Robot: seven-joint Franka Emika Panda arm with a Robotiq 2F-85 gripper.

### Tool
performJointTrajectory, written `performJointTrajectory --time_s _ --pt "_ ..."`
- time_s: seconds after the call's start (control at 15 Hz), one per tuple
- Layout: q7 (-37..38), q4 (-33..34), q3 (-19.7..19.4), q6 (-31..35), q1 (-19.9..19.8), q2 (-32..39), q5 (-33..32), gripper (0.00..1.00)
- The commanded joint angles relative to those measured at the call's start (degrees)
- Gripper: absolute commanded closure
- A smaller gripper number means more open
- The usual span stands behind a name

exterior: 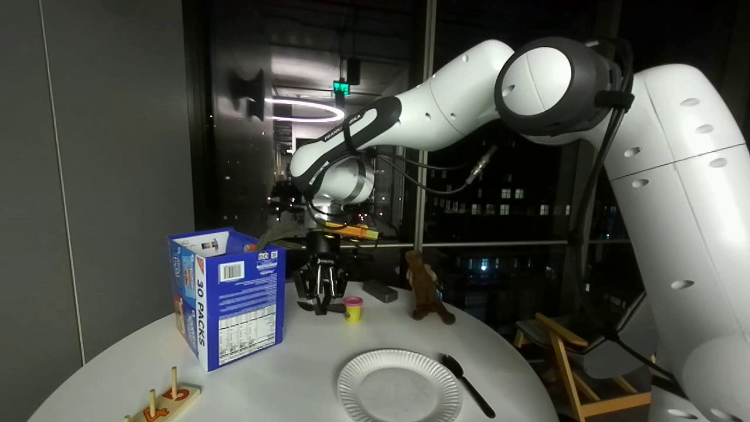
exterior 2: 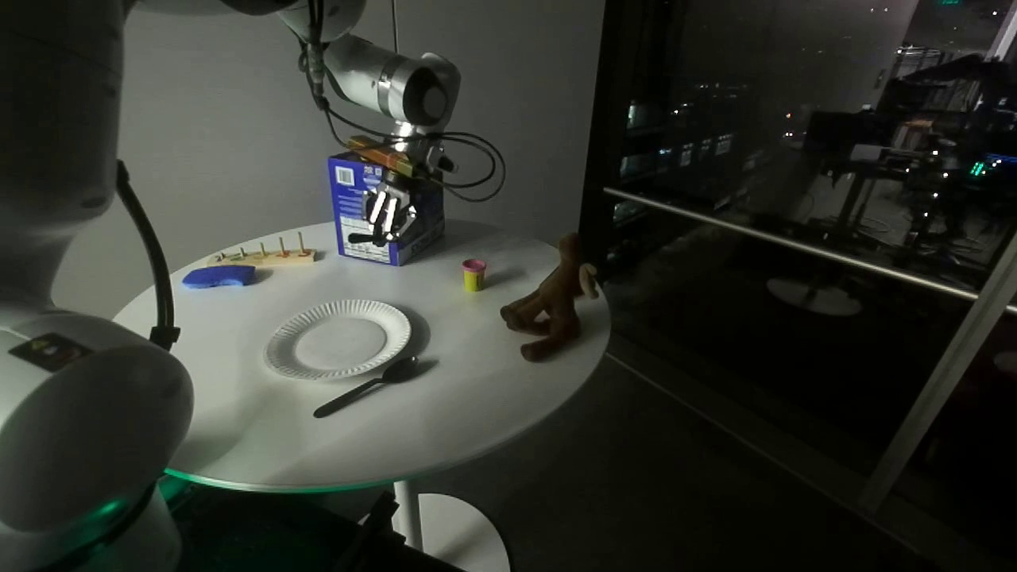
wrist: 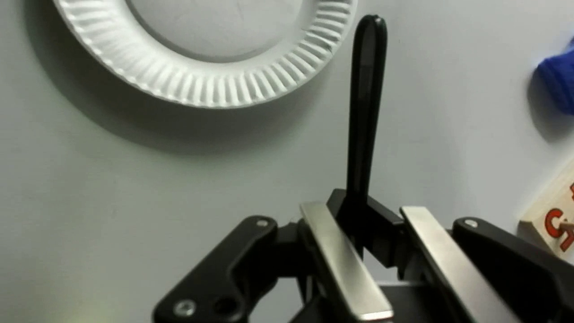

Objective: Remove the spoon and knife from the white plate then place the radish from the blue box on the plate.

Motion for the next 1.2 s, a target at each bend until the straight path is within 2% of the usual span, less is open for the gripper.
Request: performJointTrajectory --time_s 0.0,0.13,0.4,0.47,0.53,0.6,0.67,0.8,0.87,1.13 --pt "9.5 1.8 0.1 6.1 0.2 1.7 -0.5 0.91" --pt "13.8 2.0 -0.5 7.8 0.7 2.7 -3.4 0.91" --pt "16.0 4.7 -0.5 -1.1 0.3 5.1 -7.7 0.91" --pt "15.2 6.0 -0.2 -4.1 -0.1 5.6 -7.6 0.70" --pt "14.2 7.0 0.1 -6.7 -0.5 6.1 -7.1 0.63" --pt "14.3 2.8 -0.1 -1.8 -0.2 4.4 -6.9 0.57" --pt "14.3 3.2 -0.1 -2.5 -0.2 4.6 -6.9 0.74" --pt "14.3 2.9 -0.1 -2.3 -0.2 4.7 -6.9 0.59" --pt "14.3 2.8 -0.1 -2.3 -0.2 4.7 -6.9 0.57" --pt "14.3 2.8 -0.1 -2.3 -0.2 4.7 -6.9 0.57"
